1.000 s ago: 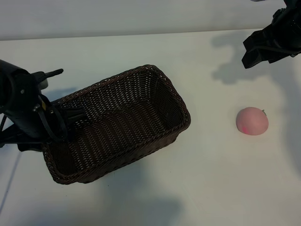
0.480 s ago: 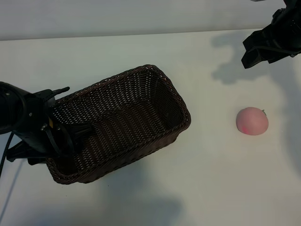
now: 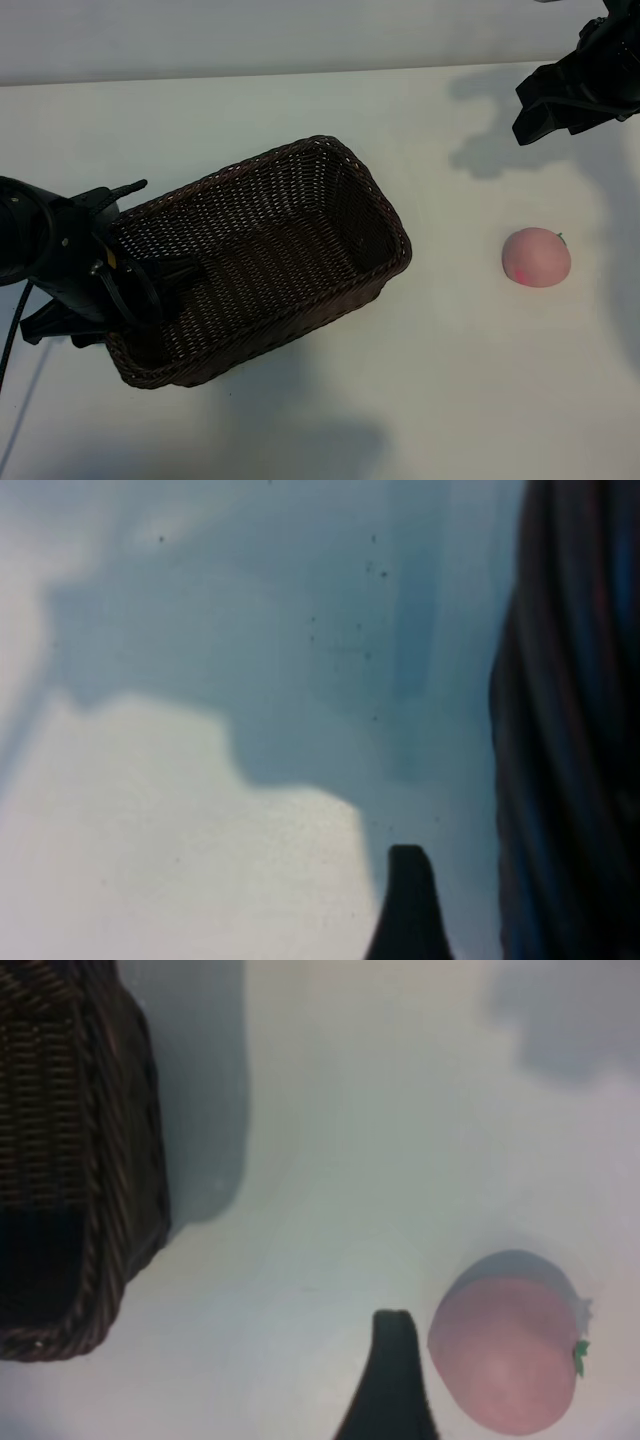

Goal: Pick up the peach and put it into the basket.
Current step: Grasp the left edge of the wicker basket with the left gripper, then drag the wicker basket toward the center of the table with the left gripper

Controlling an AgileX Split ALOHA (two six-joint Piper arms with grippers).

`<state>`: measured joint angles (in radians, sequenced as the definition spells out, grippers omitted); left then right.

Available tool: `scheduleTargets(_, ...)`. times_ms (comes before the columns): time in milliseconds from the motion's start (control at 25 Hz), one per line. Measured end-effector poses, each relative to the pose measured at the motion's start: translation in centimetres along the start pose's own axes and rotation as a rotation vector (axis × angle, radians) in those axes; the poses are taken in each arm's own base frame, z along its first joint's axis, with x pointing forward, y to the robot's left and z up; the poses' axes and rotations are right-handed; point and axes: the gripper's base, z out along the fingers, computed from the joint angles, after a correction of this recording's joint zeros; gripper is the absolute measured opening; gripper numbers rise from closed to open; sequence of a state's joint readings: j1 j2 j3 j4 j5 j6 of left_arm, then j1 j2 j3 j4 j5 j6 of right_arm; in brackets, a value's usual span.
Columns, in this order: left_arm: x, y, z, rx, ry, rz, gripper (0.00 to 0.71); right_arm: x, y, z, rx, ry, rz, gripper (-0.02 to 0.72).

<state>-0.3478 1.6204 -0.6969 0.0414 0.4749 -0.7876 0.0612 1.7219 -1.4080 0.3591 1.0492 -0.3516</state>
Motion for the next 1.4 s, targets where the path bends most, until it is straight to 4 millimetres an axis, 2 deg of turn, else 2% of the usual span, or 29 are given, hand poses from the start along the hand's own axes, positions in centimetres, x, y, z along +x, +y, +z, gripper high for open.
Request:
scheduleTargets(80, 0.0, 0.0, 0.0, 0.003, 0.004, -0.007, 0.448, 0.0, 0.0, 0.0, 0.000, 0.001, 0.000, 0.585)
scheduleTargets(240, 0.3, 0.1, 0.2, 0.008, 0.008, -0.015, 0.257, 0.0, 0.0, 0.0, -0.002, 0.003, 0.001, 0.585)
scheduleTargets(560, 0.4, 0.1, 0.0, 0.038, -0.010, -0.011, 0.249, 0.0, 0.0, 0.0, -0.004, 0.003, 0.002, 0.585)
scheduleTargets(760, 0.2, -0.4, -1.0, 0.118, -0.052, -0.021, 0.162, 0.0, 0.0, 0.0, -0.005, 0.002, 0.002, 0.585)
scheduleTargets(1080, 0.4, -0.8, -2.6, 0.219, -0.081, 0.000, 0.160, 0.0, 0.0, 0.0, -0.005, 0.002, 0.002, 0.585)
scheduleTargets(1400, -0.3, 0.0, -4.7, 0.332, -0.124, -0.010, 0.160, 0.0, 0.0, 0.0, -0.005, 0.002, 0.002, 0.585)
